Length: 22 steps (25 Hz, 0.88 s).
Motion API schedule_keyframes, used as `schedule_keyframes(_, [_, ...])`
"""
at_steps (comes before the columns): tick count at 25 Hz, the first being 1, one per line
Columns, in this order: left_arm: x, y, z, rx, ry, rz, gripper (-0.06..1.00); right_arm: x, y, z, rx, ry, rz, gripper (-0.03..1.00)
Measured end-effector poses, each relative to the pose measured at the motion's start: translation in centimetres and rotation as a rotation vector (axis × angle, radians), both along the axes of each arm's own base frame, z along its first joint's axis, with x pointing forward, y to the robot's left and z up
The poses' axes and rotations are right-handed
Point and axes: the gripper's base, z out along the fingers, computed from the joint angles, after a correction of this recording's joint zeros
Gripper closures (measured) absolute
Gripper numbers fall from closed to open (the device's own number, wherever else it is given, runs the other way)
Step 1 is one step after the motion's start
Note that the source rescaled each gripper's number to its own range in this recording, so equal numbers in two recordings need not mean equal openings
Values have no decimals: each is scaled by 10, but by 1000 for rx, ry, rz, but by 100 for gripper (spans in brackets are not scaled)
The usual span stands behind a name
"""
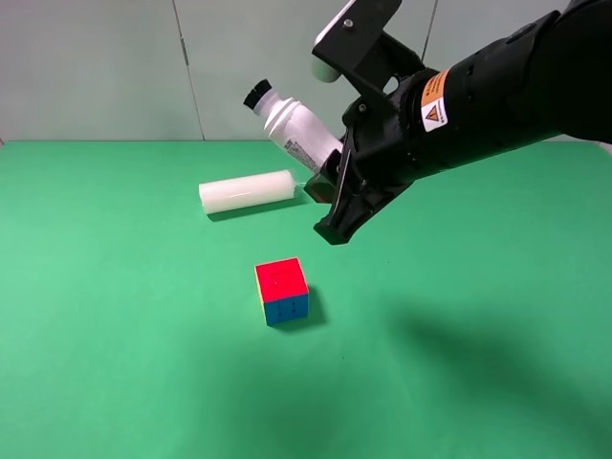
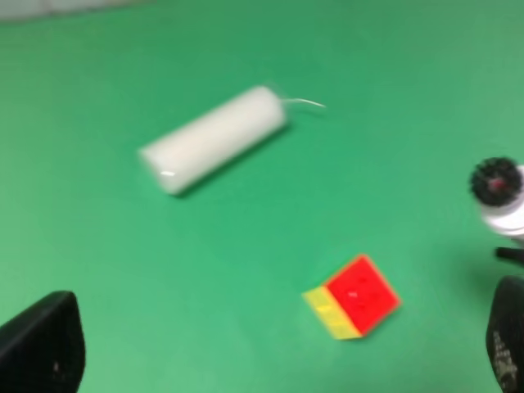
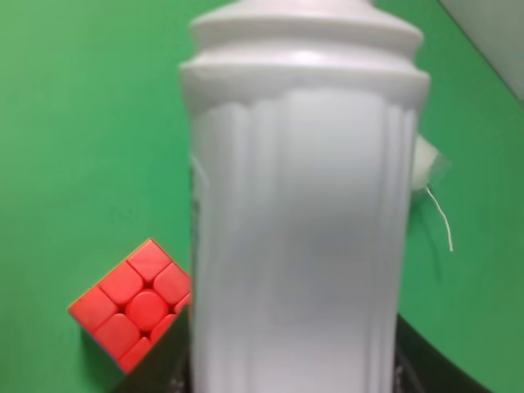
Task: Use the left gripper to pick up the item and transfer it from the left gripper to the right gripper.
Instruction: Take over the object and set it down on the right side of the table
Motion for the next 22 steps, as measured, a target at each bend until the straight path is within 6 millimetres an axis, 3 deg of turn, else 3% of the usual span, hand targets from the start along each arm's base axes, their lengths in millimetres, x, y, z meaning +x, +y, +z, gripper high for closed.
schedule_keyframes(3, [-25,8,11,41,-62,43,-3,0,0,0,2,2,-3,97])
schedule_keyframes(7, [-60,17,5,71,-110,86,-3,0,0,0,6,6,-7,97])
schedule_keyframes(18, [-157,36,-61,115,-223,163,-3,0,0,0,29,28,-35,97])
schedule_keyframes(22, [-183,41,-86,132,-294,184,-3,0,0,0,36,36,-45,97])
